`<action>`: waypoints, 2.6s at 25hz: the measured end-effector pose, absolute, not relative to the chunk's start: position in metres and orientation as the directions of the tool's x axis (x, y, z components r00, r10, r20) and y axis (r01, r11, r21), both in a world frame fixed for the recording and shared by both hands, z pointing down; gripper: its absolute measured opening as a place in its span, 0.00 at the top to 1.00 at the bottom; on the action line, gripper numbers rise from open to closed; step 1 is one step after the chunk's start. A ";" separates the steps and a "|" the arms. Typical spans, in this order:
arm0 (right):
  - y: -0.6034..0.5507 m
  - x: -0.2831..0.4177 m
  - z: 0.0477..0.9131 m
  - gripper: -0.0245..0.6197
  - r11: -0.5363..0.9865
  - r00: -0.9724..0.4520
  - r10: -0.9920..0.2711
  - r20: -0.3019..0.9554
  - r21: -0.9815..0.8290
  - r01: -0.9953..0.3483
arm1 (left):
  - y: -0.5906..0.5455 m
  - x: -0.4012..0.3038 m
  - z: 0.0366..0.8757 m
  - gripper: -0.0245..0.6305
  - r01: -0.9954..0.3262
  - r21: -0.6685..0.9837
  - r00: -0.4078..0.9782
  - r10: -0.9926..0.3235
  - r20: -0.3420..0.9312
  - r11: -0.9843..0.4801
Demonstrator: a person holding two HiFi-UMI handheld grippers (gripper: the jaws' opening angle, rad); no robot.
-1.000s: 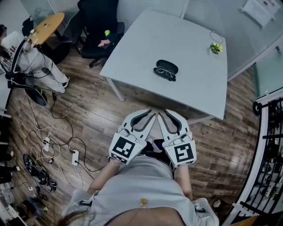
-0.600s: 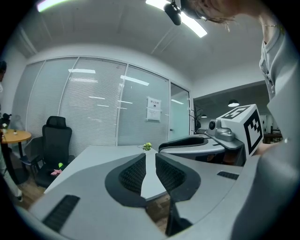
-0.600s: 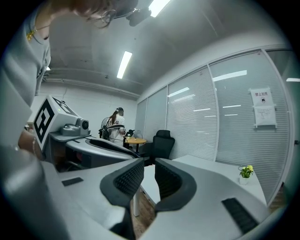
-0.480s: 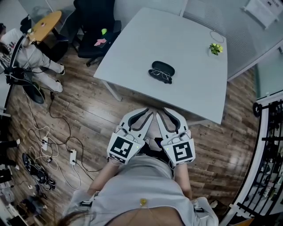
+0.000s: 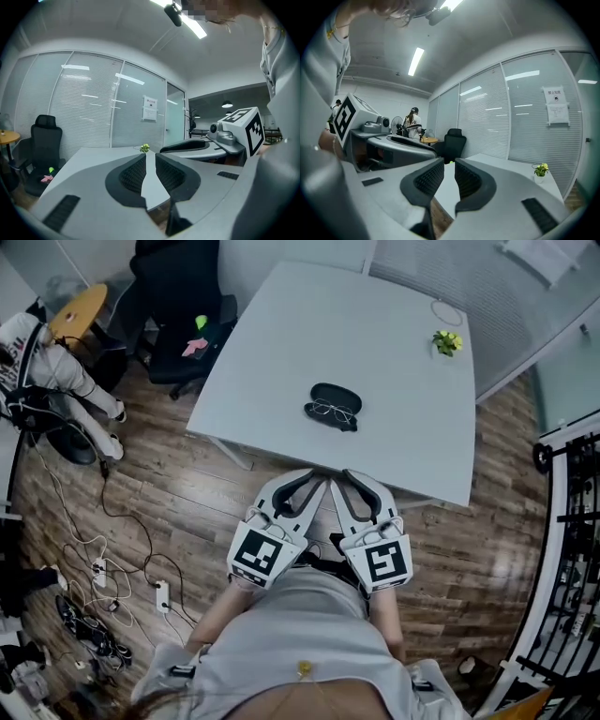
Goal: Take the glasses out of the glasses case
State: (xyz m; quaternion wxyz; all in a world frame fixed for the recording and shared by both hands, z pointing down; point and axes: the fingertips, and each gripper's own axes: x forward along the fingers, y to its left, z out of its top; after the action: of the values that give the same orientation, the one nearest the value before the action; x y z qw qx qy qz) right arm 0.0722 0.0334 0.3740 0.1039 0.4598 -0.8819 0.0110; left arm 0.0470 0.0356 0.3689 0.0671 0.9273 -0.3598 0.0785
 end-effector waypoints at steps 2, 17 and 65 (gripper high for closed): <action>0.018 0.072 0.375 0.86 0.566 -0.543 -0.816 0.198 0.079 -0.821 | 0.019 0.048 0.370 0.86 -0.662 0.068 0.743 -0.641 0.196 -0.746; -0.092 0.061 0.384 0.86 0.497 -0.462 -0.852 0.246 0.100 -0.862 | -0.091 0.041 0.376 0.86 -0.563 0.084 0.817 -0.538 0.209 -0.822; -0.187 0.086 0.453 0.86 0.445 -0.352 -0.839 0.416 0.150 -0.883 | -0.183 0.050 0.410 0.86 -0.495 0.116 0.851 -0.453 0.266 -0.861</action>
State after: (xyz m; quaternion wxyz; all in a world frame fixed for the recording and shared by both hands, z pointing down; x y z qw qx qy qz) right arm 0.0864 -0.1870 0.4529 0.2212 0.5244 -0.8207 0.0500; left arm 0.0499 -0.1828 0.4101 0.0903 0.9577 -0.2477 0.1155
